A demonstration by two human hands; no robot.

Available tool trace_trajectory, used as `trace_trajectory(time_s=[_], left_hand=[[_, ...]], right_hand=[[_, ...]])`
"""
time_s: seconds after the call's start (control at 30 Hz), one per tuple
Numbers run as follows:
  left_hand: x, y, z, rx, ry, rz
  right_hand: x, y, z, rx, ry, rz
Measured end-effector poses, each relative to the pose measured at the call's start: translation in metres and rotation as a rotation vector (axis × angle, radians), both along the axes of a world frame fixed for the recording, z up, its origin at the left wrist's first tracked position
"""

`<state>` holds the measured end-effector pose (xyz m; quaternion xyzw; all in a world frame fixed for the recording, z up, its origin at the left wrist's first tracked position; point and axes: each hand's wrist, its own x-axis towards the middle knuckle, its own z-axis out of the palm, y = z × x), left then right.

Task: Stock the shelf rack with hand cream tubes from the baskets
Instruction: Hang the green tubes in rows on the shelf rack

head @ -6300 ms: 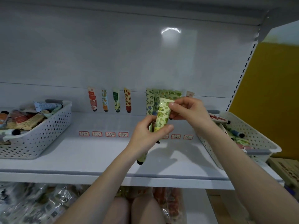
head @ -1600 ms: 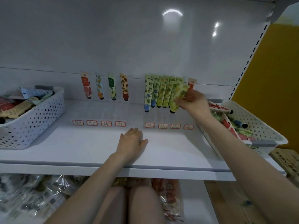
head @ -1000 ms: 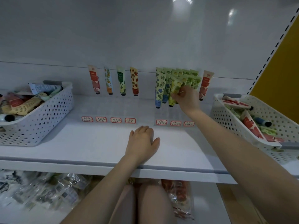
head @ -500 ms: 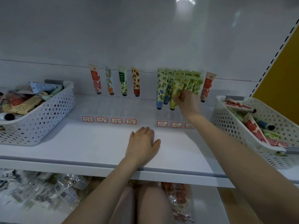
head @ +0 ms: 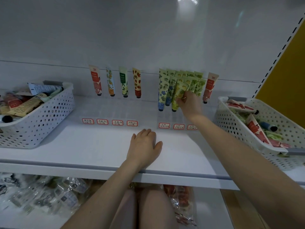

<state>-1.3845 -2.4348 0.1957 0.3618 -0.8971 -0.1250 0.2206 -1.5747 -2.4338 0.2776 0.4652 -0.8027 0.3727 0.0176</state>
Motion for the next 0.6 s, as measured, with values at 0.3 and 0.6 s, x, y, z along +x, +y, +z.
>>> trace_trajectory(time_s=[0.3,0.6], left_hand=[[0.0003,-0.0007,-0.0007,-0.015,0.018,-0.007],[-0.0001,0.0014,0.0023,-0.027,0.013,-0.013]], right_hand=[[-0.0006,0.0001,-0.0014,-0.018,-0.019,0.007],[0.0020,0.0021,0.0016,0.043,-0.102,-0.004]])
